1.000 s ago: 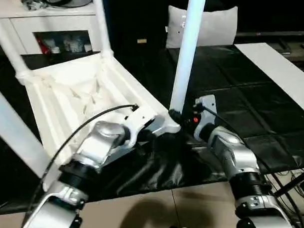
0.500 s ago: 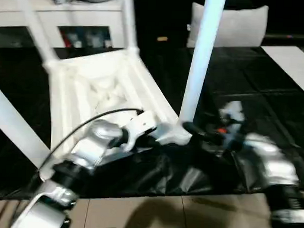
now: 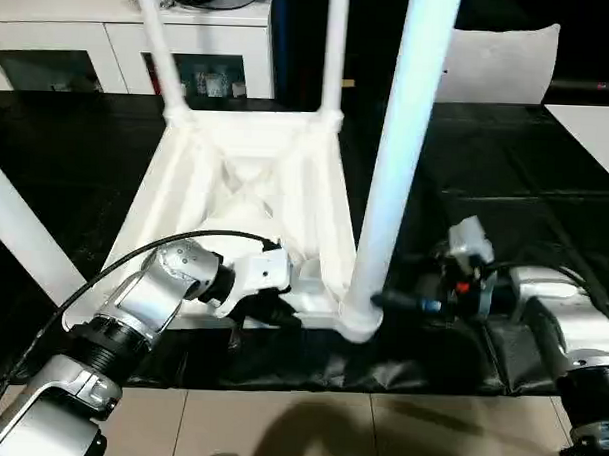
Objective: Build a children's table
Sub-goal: Rotate leg to tighten
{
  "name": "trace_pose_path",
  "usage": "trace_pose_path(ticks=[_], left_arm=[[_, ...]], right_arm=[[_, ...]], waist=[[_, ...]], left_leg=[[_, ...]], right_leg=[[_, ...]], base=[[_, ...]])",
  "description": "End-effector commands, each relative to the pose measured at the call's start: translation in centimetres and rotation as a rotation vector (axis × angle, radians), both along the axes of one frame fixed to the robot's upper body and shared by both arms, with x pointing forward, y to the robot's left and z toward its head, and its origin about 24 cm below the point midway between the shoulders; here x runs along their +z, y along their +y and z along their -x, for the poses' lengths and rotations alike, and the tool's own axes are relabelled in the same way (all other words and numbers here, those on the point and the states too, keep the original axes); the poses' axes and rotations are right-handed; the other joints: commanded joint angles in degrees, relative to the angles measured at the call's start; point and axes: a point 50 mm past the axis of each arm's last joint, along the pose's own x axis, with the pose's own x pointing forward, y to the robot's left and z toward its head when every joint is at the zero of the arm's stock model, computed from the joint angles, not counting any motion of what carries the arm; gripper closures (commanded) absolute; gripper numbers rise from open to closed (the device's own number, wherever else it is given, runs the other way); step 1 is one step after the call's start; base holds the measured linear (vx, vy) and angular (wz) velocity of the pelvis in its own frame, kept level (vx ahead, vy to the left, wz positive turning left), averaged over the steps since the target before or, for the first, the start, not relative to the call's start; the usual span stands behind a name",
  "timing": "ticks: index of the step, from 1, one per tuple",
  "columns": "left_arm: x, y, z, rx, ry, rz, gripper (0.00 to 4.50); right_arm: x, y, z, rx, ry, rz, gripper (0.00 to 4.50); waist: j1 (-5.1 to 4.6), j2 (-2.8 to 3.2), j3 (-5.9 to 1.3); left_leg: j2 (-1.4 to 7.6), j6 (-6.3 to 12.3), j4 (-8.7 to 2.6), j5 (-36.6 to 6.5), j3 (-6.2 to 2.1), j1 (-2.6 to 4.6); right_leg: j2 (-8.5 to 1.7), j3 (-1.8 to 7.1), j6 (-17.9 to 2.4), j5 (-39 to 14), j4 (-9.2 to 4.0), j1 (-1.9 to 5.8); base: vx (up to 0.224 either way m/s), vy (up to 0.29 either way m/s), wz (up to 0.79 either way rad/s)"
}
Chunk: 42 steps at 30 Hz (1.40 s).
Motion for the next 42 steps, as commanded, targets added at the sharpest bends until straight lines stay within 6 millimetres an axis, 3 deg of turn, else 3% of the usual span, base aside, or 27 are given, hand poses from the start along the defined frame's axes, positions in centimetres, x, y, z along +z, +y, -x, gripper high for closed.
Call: trace_pose_path(ticks=[1, 2, 9, 16, 19, 20, 21, 23, 24, 25, 26, 27, 28, 29, 30, 31, 32, 33, 34, 35, 36, 37, 38, 39, 40, 41, 42], left_arm=[[-0.2, -1.2, 0.6, -0.119, 0.028, -0.024, 4.50], [-0.1, -1.2, 0.6, -0.124, 0.027, -0.024, 4.50], [-0.3, -1.3, 0.5, -0.128, 0.026, -0.025, 4.50], [-0.2, -1.3, 0.1, 0.036, 0.081, 0.055, 4.50], [0.0, -1.5, 0.0, 0.085, 0.095, 0.080, 4.50], [0.0, -1.8, -0.1, 0.128, 0.103, 0.096, 4.50], [0.0, -2.1, -0.2, 0.160, 0.104, 0.104, 4.50], [0.0, -2.5, -0.4, 0.211, 0.096, 0.113, 4.50], [0.0, -2.8, -0.7, 0.256, 0.087, 0.122, 4.50], [0.0, -3.2, -0.9, 0.296, 0.077, 0.130, 4.50], [0.1, -3.6, -1.2, 0.344, 0.067, 0.137, 4.50], [0.2, -4.0, -1.6, 0.399, 0.058, 0.150, 4.50], [0.3, -4.2, -1.8, 0.434, 0.052, 0.159, 4.50], [0.4, -4.5, -2.0, 0.461, 0.048, 0.166, 4.50], [0.6, -5.2, -2.6, 0.524, 0.026, 0.183, 4.50], [0.6, -5.2, -2.6, 0.524, 0.026, 0.183, 4.50], [0.7, -5.5, -2.8, 0.558, 0.017, 0.185, 4.50], [0.7, -5.6, -2.8, 0.561, 0.006, 0.177, 4.50], [0.7, -5.7, -2.9, 0.569, -0.010, 0.171, 4.50], [0.6, -5.7, -2.9, 0.570, -0.011, 0.170, 4.50], [0.6, -5.8, -2.9, 0.572, -0.011, 0.169, 4.50], [0.6, -5.7, -2.9, 0.568, -0.016, 0.166, 4.50], [0.6, -5.7, -2.9, 0.567, -0.017, 0.165, 4.50], [0.6, -5.6, -2.9, 0.568, -0.022, 0.161, 4.50], [0.6, -5.4, -2.8, 0.567, -0.028, 0.153, 4.50], [0.5, -5.2, -2.8, 0.560, -0.035, 0.149, 4.50], [0.5, -4.9, -2.8, 0.551, -0.039, 0.144, 4.50]], right_arm=[[-0.2, 0.1, 0.3, 0.044, 0.008, 0.026, 1.77], [-0.3, 0.2, 0.3, 0.048, 0.011, 0.032, 2.04], [-0.3, 0.4, 0.0, 0.056, 0.019, 0.025, 2.50], [-0.4, 1.5, 0.0, -0.020, 0.075, 0.002, 2.58], [-0.5, 2.4, -0.4, -0.084, 0.065, 0.012, 2.58], [-0.3, 3.5, -0.9, -0.156, 0.057, -0.006, 2.58], [-0.3, 4.2, -1.2, -0.198, 0.062, -0.017, 2.58], [-0.4, 5.0, -1.9, -0.278, 0.064, -0.014, 2.59], [-0.8, 5.5, -2.5, -0.351, 0.070, 0.002, 2.59], [-1.2, 5.9, -3.0, -0.419, 0.071, 0.022, 2.59], [-1.6, 6.2, -3.4, -0.499, 0.077, 0.046, 2.59], [-2.0, 6.6, -3.9, -0.578, 0.104, 0.048, 2.59], [-2.2, 6.8, -4.1, -0.626, 0.125, 0.047, 2.59], [-2.3, 7.0, -4.4, -0.677, 0.129, 0.043, 2.59], [-2.5, 7.3, -5.0, -0.759, 0.091, 0.051, 2.59], [-2.5, 7.3, -5.0, -0.759, 0.091, 0.051, 2.59], [-2.4, 7.6, -5.2, -0.806, 0.064, 0.057, 2.24], [-2.3, 7.7, -5.3, -0.818, 0.059, 0.041, 2.03], [-2.0, 8.0, -5.5, -0.838, 0.059, -0.010, 1.89], [-1.9, 8.1, -5.6, -0.842, 0.061, -0.027, 1.89], [-1.8, 8.2, -5.6, -0.844, 0.062, -0.044, 1.68], [-1.7, 8.1, -5.6, -0.834, 0.058, -0.063, 1.68], [-1.6, 8.0, -5.5, -0.831, 0.056, -0.067, 1.45], [-1.5, 7.9, -5.5, -0.827, 0.051, -0.080, 1.41], [-1.3, 7.5, -5.4, -0.810, 0.023, -0.086, 1.41], [-1.2, 7.0, -5.3, -0.794, 0.005, -0.092, 1.35], [-1.1, 6.5, -5.2, -0.774, -0.010, -0.096, 1.22]], waist=[[-0.21, -0.87, -4.46], [0.03, -0.91, -4.45], [0.20, -0.96, -4.37], [0.11, -1.24, -4.37], [-0.20, -1.04, -4.06], [-0.62, -1.12, -3.65], [-0.93, -1.20, -3.52], [-2.19, -1.31, -3.31], [-3.39, -1.48, -3.18], [-4.65, -0.47, -3.22], [-5.66, -0.04, -3.11], [-6.45, 1.39, -3.21], [-6.07, 2.26, -3.05], [-6.49, 0.46, -2.08], [-6.43, -1.27, -1.86], [-6.88, -2.94, -0.94], [-10.90, -2.44, -2.27], [-10.17, 0.85, -3.13], [-7.98, 2.25, -2.81], [-7.58, 2.17, -2.72], [-6.98, -0.01, -1.92], [-7.20, -3.97, 0.36], [-8.74, -3.20, -1.52], [-8.76, -2.12, -2.28], [-8.01, -0.21, -3.29], [-5.61, 2.09, -4.30], [-5.71, 1.17, -2.77]], left_leg=[[0.59, 5.85, -3.78, -6.39, 1.08, -0.21], [0.55, 5.62, -3.77, -6.44, 1.12, -0.15], [0.36, 4.65, -3.78, -7.37, 1.09, -0.22], [0.37, 4.56, -3.77, -6.29, 1.11, -0.37], [-0.07, 3.94, -3.73, -7.93, 1.20, -0.29], [-0.53, 3.04, -3.63, -10.13, 1.27, 0.01], [-0.67, 2.59, -3.60, -10.69, 1.21, -0.08], [-1.54, 1.92, -2.97, -13.15, 1.18, 0.19], [-1.72, 1.85, -2.62, -14.40, 1.07, -0.18], [-1.22, 1.95, -2.55, -16.77, 0.60, 0.25], [-0.52, 2.14, -2.76, -18.94, 0.19, 0.10], [2.58, 2.17, -4.99, -24.69, -1.81, -1.26], [7.17, 1.99, -9.07, -34.68, -4.27, -1.93], [6.50, 1.49, -10.34, -40.75, -3.16, -0.07], [3.48, 1.09, -7.73, -39.80, -1.83, 1.34], [-1.69, 0.08, -1.30, -32.56, 0.66, 5.10], [-4.18, 3.01, 5.75, -21.83, 1.93, 3.46], [-1.50, 2.96, 1.99, -22.59, 0.38, 2.23], [5.21, 2.83, -4.66, -32.48, -5.26, -5.46], [6.28, 3.43, -6.74, -34.19, -5.72, -2.84], [5.17, 3.40, -7.09, -38.85, -3.61, 0.94], [-5.66, 1.08, 7.68, -23.94, 2.40, 9.12], [-6.37, 4.90, 7.50, -19.76, 2.73, 6.73], [-4.39, 6.20, 4.47, -20.38, 1.94, 4.82], [2.06, 6.72, 0.16, -18.06, -2.27, -1.03], [7.42, 7.54, -2.72, -17.94, -5.18, -0.73], [9.07, 7.47, -5.89, -21.58, -4.92, 2.37]], right_leg=[[-3.05, 3.11, -6.86, -21.07, -3.33, 3.75], [-3.06, 3.12, -6.67, -21.58, -3.39, 3.70], [-3.00, 2.98, -5.15, -24.32, -3.68, 3.74], [-2.87, 2.99, -5.03, -23.85, -3.50, 3.82], [-2.87, 2.69, -3.60, -27.65, -4.11, 3.64], [-2.77, 2.17, -1.27, -32.74, -5.09, 3.38], [-2.71, 1.97, -0.52, -33.88, -5.26, 3.44], [-2.38, 0.47, 3.21, -38.85, -6.65, 3.11], [-2.08, -0.66, 5.47, -40.23, -7.40, 3.28], [-1.97, -2.37, 6.81, -40.18, -8.45, 3.64], [-1.96, -3.22, 7.07, -39.23, -8.72, 4.16], [-2.24, -2.80, 6.17, -33.63, -5.78, 6.72], [-3.36, 2.03, 0.44, -18.55, 3.80, 7.84], [-2.87, 4.15, -1.11, -15.36, 4.42, 6.27], [-2.45, 3.97, 0.94, -27.19, -0.20, 4.84], [-0.95, 0.16, 6.40, -47.21, -8.78, -0.75], [-2.21, -8.50, 15.08, -60.54, -12.86, 0.97], [-4.42, -7.42, 13.87, -50.33, -9.93, 5.39], [-5.43, 0.49, 4.99, -21.57, 8.54, 11.44], [-4.96, 3.14, 2.36, -12.36, 7.05, 8.71], [-4.10, 5.24, 1.42, -18.21, 5.46, 6.04], [0.32, -2.73, 12.82, -60.62, -12.89, -6.79], [-2.50, -2.89, 14.43, -63.76, -11.61, -2.87], [-3.09, -3.87, 15.86, -57.86, -11.04, 0.71], [-4.50, -2.42, 15.34, -36.59, -3.52, 8.03], [-6.01, 2.61, 8.96, -20.83, 4.61, 8.67], [-6.83, 6.19, 0.27, -5.56, 5.41, 4.28]], base=[[0.000, 0.000, 0.00], [0.000, 0.000, 0.00], [0.000, 0.000, 0.00], [0.000, 0.000, 0.00], [0.000, 0.000, 0.00], [0.000, 0.000, 0.00], [0.000, 0.000, 0.00], [0.000, 0.000, 0.00], [0.000, 0.000, 0.00], [-0.045, 0.034, -0.18], [-0.022, 0.035, -0.21], [-0.022, 0.035, -0.21], [-0.023, -0.012, -0.19], [-0.019, -0.059, -0.01], [-0.019, -0.059, -0.01], [-0.008, -0.052, -0.01], [0.072, 0.094, -0.45], [0.072, 0.094, -0.45], [0.091, 0.128, -0.54], [0.000, 0.000, 0.00], [0.000, 0.000, 0.00], [0.033, -0.121, 0.32], [0.105, -0.028, -0.02], [0.105, -0.028, -0.02], [0.146, 0.047, -0.26], [0.066, -0.025, -0.04], [0.066, -0.025, -0.04]])
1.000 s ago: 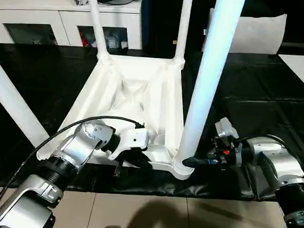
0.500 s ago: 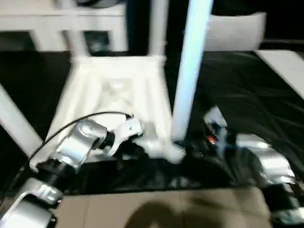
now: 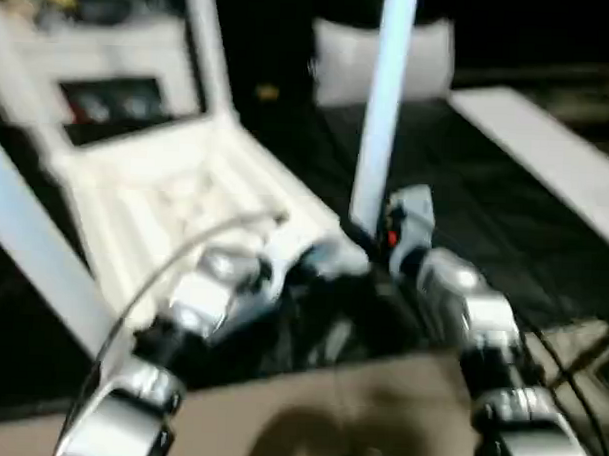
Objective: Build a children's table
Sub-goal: Rotate leg to tighten
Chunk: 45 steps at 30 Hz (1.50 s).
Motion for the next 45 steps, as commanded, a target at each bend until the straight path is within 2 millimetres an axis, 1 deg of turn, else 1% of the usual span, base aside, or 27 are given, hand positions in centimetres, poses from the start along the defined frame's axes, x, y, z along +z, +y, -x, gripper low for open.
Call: trace_pose_path(ticks=[1, 2, 3, 4, 5, 6, 7, 8, 9, 10, 11, 12, 13, 14, 16, 21, 22, 23, 24, 26, 28, 30, 33, 35, 37, 40, 45], left_arm=[[0.7, -0.7, 0.3, -0.087, -0.039, 0.019, 4.50], [0.7, -0.4, 0.3, -0.096, -0.041, 0.014, 4.50], [0.6, -0.2, 0.3, -0.102, -0.041, 0.009, 4.50], [0.6, 0.0, 0.4, -0.114, -0.042, 0.005, 4.50], [0.5, 0.1, 0.4, -0.134, -0.045, 0.003, 4.50], [0.4, 0.5, 0.6, -0.155, -0.034, -0.006, 4.50], [0.4, 0.7, 0.7, -0.178, -0.033, -0.011, 4.50], [0.4, 0.7, 0.7, -0.178, -0.033, -0.011, 4.50], [0.4, 0.7, 0.7, -0.178, -0.033, -0.011, 4.50], [0.3, 1.2, 0.9, -0.227, -0.037, -0.029, 4.50], [0.3, 1.4, 1.0, -0.243, -0.035, -0.033, 4.50], [0.2, 1.6, 1.1, -0.261, -0.032, -0.039, 4.50], [0.2, 1.6, 1.1, -0.265, -0.031, -0.040, 4.50], [0.2, 1.8, 1.3, -0.302, -0.025, -0.043, 4.50], [0.2, 2.1, 1.5, -0.337, -0.018, -0.047, 4.50], [0.3, 3.5, 2.6, -0.542, 0.029, -0.097, 4.50], [0.3, 3.7, 2.8, -0.569, 0.033, -0.109, 4.50], [0.3, 3.8, 2.8, -0.582, 0.031, -0.114, 4.50], [0.3, 3.9, 2.8, -0.594, 0.036, -0.119, 4.50], [0.4, 4.1, 3.1, -0.643, 0.052, -0.127, 4.50], [0.4, 4.1, 3.2, -0.658, 0.057, -0.129, 4.50], [0.5, 4.1, 3.3, -0.683, 0.060, -0.126, 4.50], [0.6, 4.0, 3.4, -0.702, 0.061, -0.122, 4.50], [0.7, 3.8, 3.4, -0.718, 0.061, -0.116, 4.50], [0.8, 3.5, 3.4, -0.732, 0.059, -0.109, 4.50], [0.8, 3.4, 3.4, -0.735, 0.058, -0.105, 4.50], [0.6, 3.5, 3.4, -0.730, 0.065, -0.103, 4.50]], right_arm=[[0.6, 0.0, 0.6, 0.110, -0.051, -0.020, 1.09], [0.7, -0.6, 0.7, 0.123, -0.061, -0.018, 1.01], [0.9, -1.2, 0.8, 0.133, -0.069, -0.015, 0.93], [1.0, -1.7, 0.9, 0.149, -0.078, -0.008, 0.93], [1.2, -2.2, 1.0, 0.171, -0.088, 0.001, 0.81], [1.5, -3.1, 1.3, 0.215, -0.100, 0.026, 0.67], [1.6, -3.7, 1.5, 0.243, -0.102, 0.036, 0.59], [1.6, -3.7, 1.5, 0.243, -0.102, 0.036, 0.56], [1.6, -3.7, 1.5, 0.243, -0.102, 0.036, 0.47], [2.0, -4.8, 1.8, 0.293, -0.098, 0.052, 0.32], [2.1, -5.1, 1.9, 0.318, -0.096, 0.057, 0.19], [2.2, -5.4, 2.1, 0.344, -0.094, 0.067, 0.13], [2.2, -5.5, 2.1, 0.349, -0.093, 0.069, 0.08], [2.2, -5.8, 2.4, 0.388, -0.090, 0.092, 0.04], [2.3, -6.1, 2.7, 0.430, -0.087, 0.121, 0.04], [2.5, -6.3, 3.9, 0.643, -0.086, 0.164, 0.04], [2.6, -6.2, 4.2, 0.694, -0.080, 0.158, 0.04], [2.6, -6.2, 4.4, 0.722, -0.074, 0.152, 0.30], [2.6, -6.1, 4.5, 0.741, -0.070, 0.146, 0.38], [2.4, -5.9, 4.6, 0.781, -0.055, 0.140, 0.56], [2.4, -5.9, 4.7, 0.796, -0.048, 0.140, 0.78], [2.2, -5.8, 4.7, 0.817, -0.042, 0.141, 0.88], [2.1, -5.6, 4.7, 0.832, -0.037, 0.135, 1.23], [2.0, -5.4, 4.7, 0.850, -0.027, 0.126, 1.27], [1.8, -5.1, 4.7, 0.878, -0.009, 0.112, 1.58], [1.6, -4.8, 4.7, 0.891, 0.003, 0.102, 1.67], [1.3, -4.1, 4.6, 0.912, 0.031, 0.052, 2.26]], waist=[[1.44, -2.87, -2.55], [1.06, -4.53, -1.40], [0.49, -4.44, -3.63], [2.64, -3.81, -5.16], [3.46, -3.09, -5.06], [3.53, -1.70, -5.88], [3.39, -1.37, -5.81], [3.21, -1.60, -5.67], [3.21, -1.60, -5.67], [3.12, -2.56, -4.80], [3.21, -2.60, -4.89], [3.38, -2.45, -5.05], [3.52, -2.24, -5.15], [3.49, -1.93, -5.31], [3.34, -2.16, -5.30], [3.65, -2.20, -5.44], [3.71, -2.41, -5.40], [3.84, -2.28, -5.43], [4.06, -2.05, -5.42], [4.42, -2.12, -5.50], [4.83, -1.93, -5.52], [4.96, -2.04, -5.48], [5.20, -2.21, -5.48], [5.22, -2.22, -5.48], [5.17, -2.37, -5.54], [5.22, -2.32, -5.49], [5.50, -2.31, -5.67]], left_leg=[[-0.55, 3.84, -4.29, -17.54, 1.18, 0.57], [-7.50, 5.38, 4.51, -9.52, 4.83, 4.69], [-7.88, 7.38, 2.49, -8.73, 4.70, 1.40], [-5.76, 9.13, -1.64, -1.98, 1.56, -4.54], [-5.04, 9.13, -3.40, 2.60, 1.02, -3.87], [-3.24, 9.95, -4.95, 8.29, -0.02, -3.42], [-1.43, 10.86, -5.28, 11.89, -0.30, -2.34], [-1.14, 10.85, -5.37, 12.38, -0.22, -2.09], [-1.14, 10.85, -5.37, 12.38, -0.22, -2.09], [-2.77, 10.03, -5.62, 5.53, 0.86, -2.32], [-3.09, 9.87, -5.57, 3.95, 0.96, -2.33], [-3.04, 10.14, -5.72, 4.02, 0.96, -2.50], [-2.75, 10.28, -5.78, 4.68, 0.86, -2.37], [-2.06, 10.49, -5.78, 5.97, 0.69, -2.37], [-1.75, 11.04, -5.71, 6.61, 0.51, -3.01], [-1.99, 11.19, -5.63, 6.74, 0.55, -3.23], [-1.98, 11.47, -5.61, 6.82, 0.56, -3.37], [-1.92, 11.49, -5.61, 7.09, 0.53, -3.30], [-1.60, 11.58, -5.65, 7.67, 0.57, -2.93], [-1.13, 11.27, -5.72, 8.48, 0.44, -2.86], [-0.99, 11.00, -5.72, 8.79, 0.46, -2.70], [-0.98, 10.44, -5.79, 8.50, 0.47, -2.72], [-1.12, 9.78, -5.84, 7.90, 0.54, -2.84], [-1.14, 9.62, -5.86, 7.88, 0.53, -3.00], [-1.20, 9.37, -5.83, 7.76, 0.54, -3.06], [-1.24, 9.14, -5.83, 7.38, 0.61, -3.01], [-1.06, 9.23, -5.80, 8.43, 0.53, -3.11]], right_leg=[[-4.34, 7.37, 1.85, -27.95, -8.39, 2.27], [-0.67, 4.06, 12.79, -61.96, -15.82, -5.29], [-0.97, 5.06, 13.39, -59.10, -12.78, -0.40], [-4.64, 8.09, 12.85, -43.91, -8.24, 6.58], [-3.43, 7.24, 12.94, -38.71, -8.92, 5.10], [-2.86, 6.64, 8.60, -23.64, -7.55, 5.09], [-2.69, 6.52, 1.18, -14.63, -6.88, 3.90], [-2.60, 6.64, -2.49, -12.55, -6.48, 3.55], [-2.60, 6.64, -2.49, -12.55, -6.48, 3.55], [-2.63, 6.41, -5.72, -22.62, -8.41, 3.78], [-2.81, 6.25, -4.96, -25.57, -8.71, 4.04], [-3.00, 6.20, -4.10, -27.57, -8.99, 4.08], [-2.98, 6.08, -4.06, -27.28, -9.06, 3.87], [-3.00, 5.91, -4.81, -24.88, -8.76, 3.74], [-3.21, 5.69, -5.76, -22.02, -8.32, 4.02], [-3.33, 5.71, -5.44, -22.36, -8.13, 4.25], [-3.19, 5.63, -5.24, -22.26, -8.12, 4.34], [-3.20, 5.65, -5.23, -22.01, -8.01, 4.31], [-3.18, 5.73, -5.71, -21.45, -7.99, 3.93], [-3.37, 5.72, -7.04, -20.50, -7.67, 3.96], [-3.48, 5.90, -7.72, -19.85, -7.52, 3.83], [-3.56, 5.97, -7.91, -19.96, -7.51, 3.94], [-3.63, 5.94, -7.31, -21.03, -7.60, 4.15], [-3.64, 5.91, -6.96, -21.25, -7.62, 4.26], [-3.60, 5.81, -6.45, -21.48, -7.66, 4.32], [-3.54, 5.76, -6.07, -22.13, -7.84, 4.24], [-3.58, 5.82, -6.46, -20.50, -7.44, 4.33]], base=[[0.038, -0.067, 0.22], [0.051, -0.038, 0.13], [0.051, -0.038, 0.13], [0.000, 0.000, 0.00], [0.000, 0.000, 0.00], [0.000, 0.000, 0.00], [0.000, 0.000, 0.00], [0.000, 0.000, 0.00], [0.000, 0.000, 0.00], [0.000, 0.000, 0.00], [0.000, 0.000, 0.00], [0.000, 0.000, 0.00], [0.000, 0.000, 0.00], [0.000, 0.000, 0.00], [0.000, 0.000, 0.00], [0.000, 0.000, 0.00], [0.000, 0.000, 0.00], [0.000, 0.000, 0.00], [0.000, 0.000, 0.00], [0.000, 0.000, 0.00], [0.000, 0.000, 0.00], [0.000, 0.000, 0.00], [0.000, 0.000, 0.00], [0.000, 0.000, 0.00], [0.000, 0.000, 0.00], [0.000, 0.000, 0.00], [0.000, 0.000, 0.00]])
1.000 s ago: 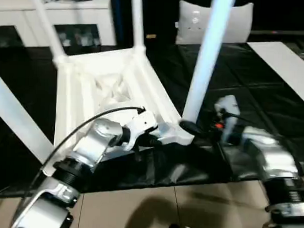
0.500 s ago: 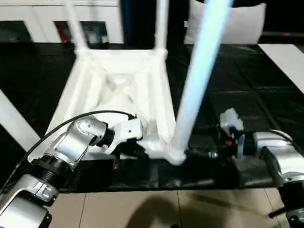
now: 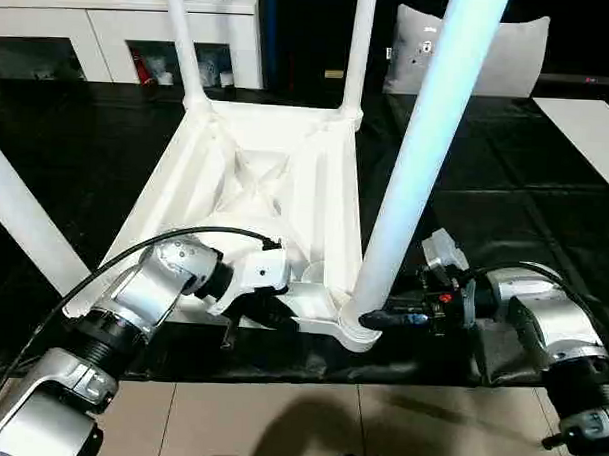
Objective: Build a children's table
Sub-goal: Rotate leg to tighten
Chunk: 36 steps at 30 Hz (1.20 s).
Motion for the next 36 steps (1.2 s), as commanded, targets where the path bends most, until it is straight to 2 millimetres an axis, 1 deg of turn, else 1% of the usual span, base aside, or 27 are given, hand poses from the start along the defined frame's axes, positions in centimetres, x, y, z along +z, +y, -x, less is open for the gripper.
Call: trace_pose_path(ticks=[1, 7, 10, 13, 14, 15, 16, 17, 18, 19, 20, 21, 22, 23, 24, 25, 26, 27, 28, 29, 30, 31, 32, 33, 34, 35, 36], left_arm=[[-0.4, -0.9, 0.7, -0.091, 0.040, -0.011, 4.50], [-0.4, -0.7, 0.4, -0.011, 0.054, 0.004, 4.50], [-0.3, -0.8, 0.1, 0.069, 0.078, 0.033, 4.50], [-0.4, -1.2, -0.2, 0.178, 0.078, 0.066, 4.50], [-0.3, -1.6, -0.3, 0.234, 0.081, 0.098, 4.50], [-0.3, -1.8, -0.3, 0.256, 0.084, 0.112, 4.50], [-0.3, -2.0, -0.4, 0.284, 0.084, 0.127, 4.50], [-0.1, -2.6, -0.7, 0.371, 0.081, 0.169, 4.50], [-0.1, -2.8, -0.8, 0.392, 0.079, 0.178, 4.50], [0.0, -3.0, -1.0, 0.442, 0.076, 0.195, 4.50], [0.0, -3.1, -1.1, 0.446, 0.076, 0.196, 4.50], [0.1, -3.6, -1.2, 0.509, 0.076, 0.218, 4.50], [0.1, -3.8, -1.3, 0.544, 0.068, 0.225, 4.50], [0.1, -4.1, -1.3, 0.570, 0.058, 0.227, 4.50], [0.1, -4.3, -1.4, 0.581, 0.048, 0.229, 4.50], [0.2, -4.4, -1.4, 0.588, 0.043, 0.230, 4.50], [0.3, -4.7, -1.4, 0.592, 0.035, 0.235, 4.50], [0.3, -4.7, -1.4, 0.592, 0.035, 0.235, 4.50], [0.4, -5.1, -1.3, 0.591, 0.034, 0.239, 4.50], [0.6, -5.4, -1.3, 0.597, 0.032, 0.243, 4.50], [0.6, -5.5, -1.3, 0.600, 0.031, 0.243, 4.50], [0.6, -5.5, -1.3, 0.607, 0.028, 0.242, 4.50], [0.6, -5.4, -1.3, 0.609, 0.025, 0.241, 4.50], [0.6, -5.4, -1.4, 0.613, 0.019, 0.240, 4.50], [0.7, -5.0, -1.5, 0.615, 0.004, 0.230, 4.50], [0.7, -4.8, -1.6, 0.612, -0.012, 0.224, 4.50], [0.6, -4.6, -1.7, 0.610, -0.020, 0.218, 4.50]], right_arm=[[0.4, 0.4, -0.3, 0.016, 0.004, -0.017, 2.37], [0.2, 1.2, -0.3, -0.005, 0.019, -0.053, 2.54], [-0.1, 1.6, -0.8, -0.097, 0.019, -0.034, 2.54], [-0.4, 2.6, -1.6, -0.254, -0.003, -0.007, 2.55], [-0.5, 3.3, -2.2, -0.352, 0.005, -0.011, 2.55], [-0.6, 3.5, -2.5, -0.392, 0.011, -0.013, 2.55], [-0.6, 3.9, -2.7, -0.435, 0.015, -0.013, 2.55], [-0.8, 4.9, -3.4, -0.550, 0.015, -0.004, 2.55], [-0.9, 5.2, -3.6, -0.574, 0.013, -0.001, 2.55], [-0.9, 5.7, -3.9, -0.620, 0.000, -0.003, 2.55], [-0.9, 5.8, -4.0, -0.625, -0.001, -0.004, 2.55], [-0.9, 6.7, -4.5, -0.702, -0.018, -0.029, 2.55], [-0.9, 7.3, -4.7, -0.726, -0.022, -0.051, 2.55], [-1.0, 7.7, -4.8, -0.747, -0.003, -0.076, 2.55], [-1.0, 7.9, -4.9, -0.759, 0.013, -0.086, 2.21], [-1.0, 8.1, -4.9, -0.767, 0.017, -0.089, 1.87], [-1.0, 8.1, -5.0, -0.777, 0.016, -0.087, 1.87], [-1.0, 8.1, -5.0, -0.777, 0.016, -0.087, 1.81], [-1.0, 8.2, -5.0, -0.783, 0.013, -0.083, 1.67], [-1.0, 8.0, -5.0, -0.791, 0.003, -0.083, 1.52], [-0.9, 7.9, -5.0, -0.792, -0.001, -0.085, 1.43], [-0.8, 7.4, -4.9, -0.787, -0.015, -0.090, 1.43], [-0.8, 7.3, -4.9, -0.785, -0.019, -0.092, 1.39], [-0.8, 7.1, -4.9, -0.780, -0.028, -0.095, 1.25], [-0.7, 6.3, -4.7, -0.766, -0.041, -0.109, 1.11], [-0.5, 5.7, -4.6, -0.748, -0.052, -0.117, 1.02], [-0.4, 5.1, -4.4, -0.732, -0.061, -0.121, 1.02]], waist=[[-0.26, -0.57, -4.83], [-0.32, -0.62, -4.76], [-0.72, -0.61, -4.62], [-2.04, -0.84, -4.17], [-2.37, -0.70, -4.11], [-3.28, -0.60, -4.12], [-3.60, -0.08, -4.17], [-5.02, 0.27, -4.14], [-6.18, 1.62, -3.87], [-6.67, 2.41, -4.16], [-6.14, 2.89, -4.03], [-6.44, 1.42, -2.88], [-6.99, -0.51, -2.32], [-8.24, -1.79, -2.41], [-9.04, -1.48, -3.71], [-9.28, 0.28, -4.80], [-6.27, 3.31, -5.39], [-7.33, 3.53, -4.31], [-6.80, -0.05, -2.58], [-6.13, -3.42, -1.71], [-6.75, -2.17, -3.11], [-5.71, -1.48, -3.73], [-5.35, -0.41, -4.25], [-5.31, 1.09, -4.82], [-4.25, 3.12, -6.02], [-4.84, 2.71, -5.30], [-5.30, 1.43, -5.02]], left_leg=[[2.25, 7.24, -3.85, 6.90, 0.59, -1.45], [2.01, 6.42, -3.93, 6.06, 0.69, -1.51], [1.91, 5.64, -4.04, 4.72, 0.78, -1.40], [1.01, 4.04, -3.91, -0.01, 0.97, -1.37], [0.95, 3.91, -3.88, -0.81, 0.96, -1.39], [0.94, 3.50, -3.73, -1.86, 0.89, -1.75], [1.20, 3.56, -3.77, -2.79, 0.77, -1.55], [2.11, 3.47, -3.87, -4.46, 0.43, -2.20], [4.54, 3.45, -4.36, -9.17, -0.41, -1.47], [9.77, 4.10, -7.25, -15.77, -3.61, -3.44], [11.76, 3.70, -8.63, -18.84, -4.41, -2.43], [10.15, 2.20, -8.79, -24.12, -2.39, -0.22], [5.69, 1.40, -6.17, -24.25, -0.76, -0.25], [-4.30, 3.90, 5.42, -12.73, 4.36, 3.70], [-2.70, 5.23, 3.11, -12.98, 3.79, 0.61], [2.30, 6.81, 0.31, -9.72, 0.00, -6.08], [9.52, 8.53, -3.28, -7.96, -4.50, -5.32], [12.69, 8.62, -6.20, -9.48, -5.05, -0.49], [4.68, 3.47, -3.22, -16.42, -0.81, -0.69], [-4.86, 2.95, 6.69, -9.94, 4.27, 2.99], [-5.40, 4.59, 6.27, -9.28, 4.19, 1.59], [-3.61, 7.28, 3.07, -6.37, 2.66, -2.57], [-1.59, 8.63, -0.03, -3.54, 1.91, -2.56], [0.39, 9.34, -1.48, -1.89, 0.80, -2.43], [8.05, 12.76, -2.93, 4.06, -3.08, -1.34], [10.71, 14.17, -3.55, 5.10, -3.55, 0.98], [7.86, 12.47, -2.71, 6.10, -2.30, 0.94]], right_leg=[[-4.14, 3.12, -1.93, -25.85, -3.61, 5.01], [-4.01, 2.97, -0.68, -27.38, -3.94, 5.09], [-4.00, 2.79, -0.16, -28.97, -4.31, 5.01], [-3.57, 1.57, 3.57, -35.12, -6.07, 5.06], [-3.46, 1.23, 4.32, -35.68, -6.31, 5.07], [-3.25, 0.28, 5.71, -35.86, -6.87, 5.38], [-3.31, -0.30, 6.29, -35.99, -7.35, 5.51], [-3.29, -1.65, 7.52, -34.64, -7.94, 6.48], [-3.63, -3.13, 7.61, -33.27, -8.24, 7.14], [-4.93, -0.59, 6.01, -24.76, -0.33, 9.74], [-5.35, 2.10, 3.09, -17.81, 3.14, 8.65], [-5.54, 4.26, -1.16, -13.83, 2.33, 5.90], [-5.15, 3.63, 1.53, -26.66, -2.44, 5.28], [-1.84, -3.34, 16.33, -61.12, -12.48, -1.25], [-2.23, -4.84, 19.17, -57.07, -11.92, 3.47], [-3.29, -4.91, 23.65, -36.24, -6.80, 10.69], [-5.95, 0.22, 16.08, -23.72, 2.64, 11.21], [-7.38, 4.82, 2.81, -6.39, 4.83, 4.91], [-5.71, 5.31, 1.03, -22.35, -1.54, 4.04], [-0.20, 0.32, 17.95, -58.92, -10.27, -2.81], [-1.12, 0.86, 19.27, -59.78, -8.78, -0.37], [-3.63, 2.15, 22.69, -52.39, -7.66, 4.53], [-1.46, 0.50, 24.08, -43.22, -8.34, 4.51], [-1.61, -0.34, 22.25, -35.74, -7.88, 5.90], [-4.33, 1.95, 13.28, -18.38, -2.85, 6.50], [-5.92, 4.01, 1.92, -7.92, 0.49, 3.19], [-6.46, 4.22, -2.76, -6.37, -0.51, 2.80]], base=[[0.000, 0.000, 0.00], [0.000, 0.000, 0.00], [0.000, 0.000, 0.00], [0.000, 0.000, 0.00], [0.000, 0.000, 0.00], [0.000, 0.000, 0.00], [0.000, 0.000, 0.00], [0.000, 0.000, 0.00], [0.000, 0.000, 0.00], [0.000, 0.000, 0.00], [-0.016, -0.058, -0.09], [-0.016, -0.058, -0.09], [-0.019, -0.084, 0.10], [0.015, -0.061, -0.22], [0.015, -0.061, -0.22], [0.103, 0.027, -0.43], [0.090, 0.015, -0.13], [0.090, 0.015, -0.13], [0.052, -0.058, 0.14], [0.018, -0.092, 0.12], [0.018, -0.092, 0.12], [0.000, 0.000, 0.00], [0.000, 0.000, 0.00], [0.000, 0.000, 0.00], [0.000, 0.000, 0.00], [0.069, -0.006, 0.11], [0.069, -0.006, 0.11]])
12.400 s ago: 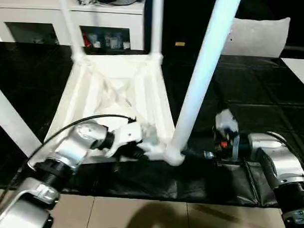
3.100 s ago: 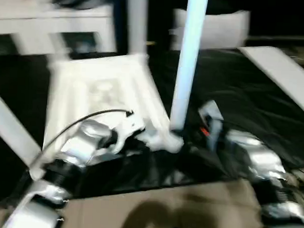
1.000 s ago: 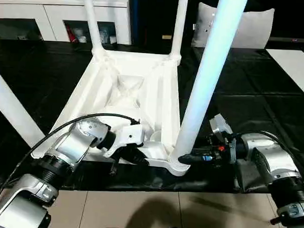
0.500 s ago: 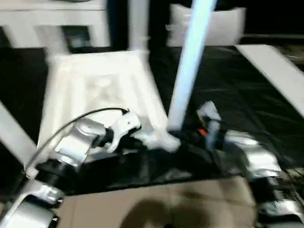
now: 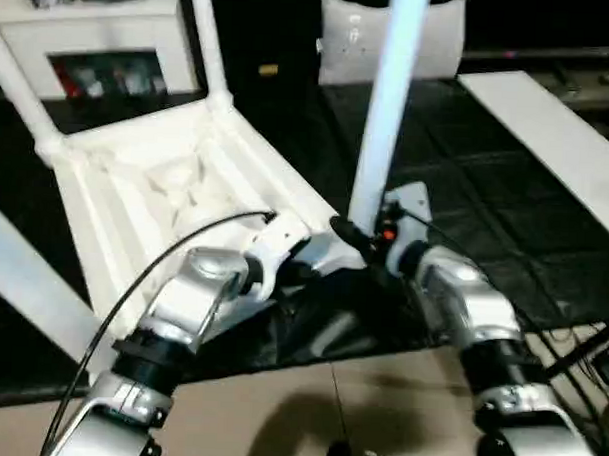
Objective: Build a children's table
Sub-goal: Rotate leg to tighten
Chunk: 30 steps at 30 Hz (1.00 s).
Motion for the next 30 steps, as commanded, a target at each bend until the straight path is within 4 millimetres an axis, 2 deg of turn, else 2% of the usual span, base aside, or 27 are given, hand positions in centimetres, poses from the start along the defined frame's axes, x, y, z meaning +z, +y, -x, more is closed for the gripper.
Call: trace_pose_path(ticks=[1, 2, 3, 4, 5, 6, 7, 8, 9, 10, 12, 13, 14, 15, 16, 18, 19, 21, 24, 25, 27, 28, 29, 30], left_arm=[[1.1, -0.5, -0.2, -0.057, -0.055, 0.037, 4.50], [1.0, -0.3, -0.1, -0.072, -0.060, 0.030, 4.50], [1.0, -0.1, -0.1, -0.084, -0.062, 0.027, 4.50], [1.0, 0.0, -0.1, -0.088, -0.062, 0.024, 4.50], [1.0, 0.4, -0.1, -0.108, -0.069, 0.013, 4.50], [0.9, 0.6, 0.0, -0.126, -0.072, 0.006, 4.50], [0.8, 0.9, 0.0, -0.147, -0.067, -0.004, 4.50], [0.8, 1.1, 0.1, -0.174, -0.071, -0.016, 4.50], [0.8, 1.3, 0.2, -0.191, -0.071, -0.023, 4.50], [0.7, 1.5, 0.2, -0.209, -0.070, -0.031, 4.50], [0.7, 2.1, 0.5, -0.293, -0.072, -0.054, 4.50], [0.7, 2.4, 0.6, -0.330, -0.067, -0.063, 4.50], [0.7, 2.7, 0.8, -0.375, -0.066, -0.078, 4.50], [0.6, 2.8, 0.9, -0.404, -0.065, -0.088, 4.50], [0.5, 3.3, 1.1, -0.457, -0.057, -0.121, 4.50], [0.4, 3.8, 1.2, -0.517, -0.046, -0.155, 4.50], [0.4, 4.0, 1.3, -0.539, -0.042, -0.166, 4.50], [0.4, 4.1, 1.5, -0.588, -0.035, -0.177, 4.50], [0.4, 4.0, 1.7, -0.642, -0.026, -0.172, 4.50], [0.4, 4.0, 1.7, -0.645, -0.025, -0.171, 4.50], [0.5, 3.6, 1.9, -0.687, -0.023, -0.163, 4.50], [0.5, 3.5, 2.0, -0.689, -0.023, -0.163, 4.50], [0.5, 3.3, 2.1, -0.708, -0.022, -0.158, 4.50], [0.5, 3.0, 2.1, -0.726, -0.025, -0.152, 4.50]], right_arm=[[0.4, -0.2, 0.6, 0.089, -0.033, -0.020, 0.98], [0.5, -0.8, 0.8, 0.106, -0.041, -0.017, 0.79], [0.7, -1.2, 0.9, 0.119, -0.047, -0.015, 0.67], [0.8, -1.6, 1.0, 0.131, -0.052, -0.012, 0.60], [1.1, -2.5, 1.3, 0.161, -0.064, 0.000, 0.56], [1.2, -2.9, 1.4, 0.180, -0.070, 0.009, 0.46], [1.4, -3.5, 1.6, 0.201, -0.074, 0.019, 0.34], [1.5, -3.9, 1.8, 0.219, -0.075, 0.027, 0.23], [1.6, -4.2, 1.9, 0.232, -0.075, 0.032, 0.16], [1.6, -4.6, 2.0, 0.248, -0.075, 0.038, 0.11], [1.9, -5.5, 2.5, 0.300, -0.077, 0.059, 0.02], [2.0, -5.8, 2.7, 0.319, -0.076, 0.065, 0.02], [2.1, -6.1, 2.8, 0.336, -0.082, 0.081, 0.02], [2.2, -6.2, 2.9, 0.349, -0.086, 0.091, 0.02], [2.3, -6.4, 3.2, 0.395, -0.095, 0.116, 0.02], [2.4, -6.4, 3.7, 0.473, -0.103, 0.134, 0.02], [2.4, -6.4, 3.9, 0.508, -0.100, 0.131, 0.02], [2.5, -6.3, 4.4, 0.581, -0.085, 0.121, 0.02], [2.4, -6.2, 4.7, 0.652, -0.060, 0.120, 0.02], [2.4, -6.2, 4.8, 0.657, -0.058, 0.119, 0.29], [2.3, -5.9, 4.9, 0.704, -0.041, 0.116, 0.36], [2.3, -5.8, 4.9, 0.706, -0.040, 0.116, 0.42], [2.2, -5.7, 4.9, 0.726, -0.033, 0.115, 0.55], [2.0, -5.5, 4.9, 0.747, -0.020, 0.117, 0.68]], waist=[[0.73, -3.21, -3.44], [1.89, -2.38, -3.40], [2.19, -2.75, -3.86], [2.36, -1.60, -3.91], [1.97, -1.12, -4.11], [1.77, -0.50, -4.76], [1.82, -0.47, -5.10], [1.89, -0.14, -5.23], [1.72, -0.33, -4.85], [1.75, -0.50, -4.51], [1.82, -0.38, -4.25], [1.90, -0.30, -4.18], [1.83, -0.47, -4.19], [2.09, -0.53, -4.33], [2.47, -0.36, -4.44], [2.90, -0.46, -4.53], [3.15, -0.46, -4.48], [3.48, -0.45, -4.65], [4.39, -0.59, -4.84], [4.60, -0.70, -4.88], [5.06, -0.69, -4.91], [5.15, -0.92, -4.90], [5.63, -0.98, -4.90], [5.70, -0.98, -4.93]], left_leg=[[-2.91, 7.35, -2.39, 0.12, 2.09, -1.81], [-3.95, 6.40, -1.67, -2.20, 2.32, -0.35], [-4.32, 8.05, -2.56, -0.09, 2.38, -2.15], [-3.10, 8.83, -4.08, 1.27, 2.06, -1.85], [-1.87, 9.15, -4.62, 2.08, 1.55, -1.88], [0.59, 9.83, -5.14, 4.17, 0.51, -1.68], [1.52, 9.98, -5.14, 5.51, 0.21, -1.39], [2.24, 9.92, -5.37, 6.64, 0.09, -1.07], [2.02, 9.30, -5.34, 6.27, 0.40, -1.37], [1.48, 8.32, -5.45, 4.04, 0.86, -1.14], [1.31, 7.44, -5.64, 0.81, 1.28, -0.46], [1.44, 7.33, -5.73, 0.13, 1.24, -0.30], [1.63, 7.02, -5.85, -0.46, 1.15, -0.41], [1.68, 6.83, -5.87, 0.11, 1.01, -0.58], [1.55, 6.73, -5.83, 0.94, 1.04, -0.57], [1.55, 7.09, -5.82, 1.73, 1.19, -0.60], [1.64, 7.32, -5.83, 2.15, 1.30, -0.42], [1.92, 7.41, -5.89, 3.28, 1.11, -0.59], [2.05, 7.69, -5.76, 5.49, 1.10, -0.68], [2.10, 7.74, -5.73, 6.39, 1.09, -0.81], [2.07, 7.59, -5.69, 7.16, 1.10, -0.81], [2.05, 7.62, -5.69, 7.36, 1.10, -0.92], [1.79, 7.43, -5.58, 7.66, 1.18, -0.92], [1.71, 7.35, -5.61, 7.46, 1.22, -0.98]], right_leg=[[-5.24, 4.74, 4.65, -26.92, -6.10, 4.95], [-6.65, 5.55, 7.46, -38.05, -6.58, 4.80], [-5.28, 4.92, 12.39, -45.09, -6.86, 5.84], [-3.80, 3.42, 14.68, -42.38, -7.71, 5.11], [-3.47, 2.56, 14.22, -39.11, -7.73, 5.33], [-3.61, 1.94, 12.33, -31.59, -7.34, 6.12], [-3.81, 2.12, 10.48, -28.13, -6.75, 5.97], [-4.51, 2.37, 6.18, -24.39, -6.27, 5.82], [-4.86, 2.43, 2.96, -24.11, -6.06, 5.70], [-5.09, 2.32, 1.66, -26.94, -6.61, 5.60], [-5.22, 2.23, 1.26, -30.61, -7.33, 5.41], [-5.25, 2.17, 1.25, -31.22, -7.48, 5.38], [-5.32, 2.19, 1.57, -31.23, -7.33, 5.72], [-5.42, 2.24, 1.94, -30.49, -7.13, 5.96], [-5.52, 2.38, 1.88, -29.84, -6.91, 5.91], [-5.42, 2.56, 1.64, -28.84, -6.60, 5.94], [-5.27, 2.64, 1.26, -28.46, -6.56, 5.73], [-5.50, 2.64, 0.78, -27.38, -6.11, 6.07], [-5.62, 2.92, 0.46, -25.81, -5.55, 6.06], [-5.68, 3.00, 0.25, -25.20, -5.29, 6.08], [-5.72, 3.02, 0.45, -25.19, -5.24, 6.05], [-5.72, 3.01, 0.65, -25.28, -5.18, 6.12], [-5.65, 3.07, 1.29, -25.60, -5.11, 5.93], [-5.67, 3.04, 1.53, -25.87, -5.15, 6.04]], base=[[0.021, 0.058, 0.07], [-0.027, 0.052, 0.01], [-0.027, 0.052, 0.01], [0.000, 0.000, 0.00], [0.000, 0.000, 0.00], [0.000, 0.000, 0.00], [0.000, 0.000, 0.00], [0.000, 0.000, 0.00], [0.000, 0.000, 0.00], [0.000, 0.000, 0.00], [0.000, 0.000, 0.00], [0.000, 0.000, 0.00], [0.000, 0.000, 0.00], [0.000, 0.000, 0.00], [0.000, 0.000, 0.00], [0.000, 0.000, 0.00], [0.000, 0.000, 0.00], [0.000, 0.000, 0.00], [0.000, 0.000, 0.00], [0.000, 0.000, 0.00], [0.000, 0.000, 0.00], [0.000, 0.000, 0.00], [0.000, 0.000, 0.00], [0.000, 0.000, 0.00]])
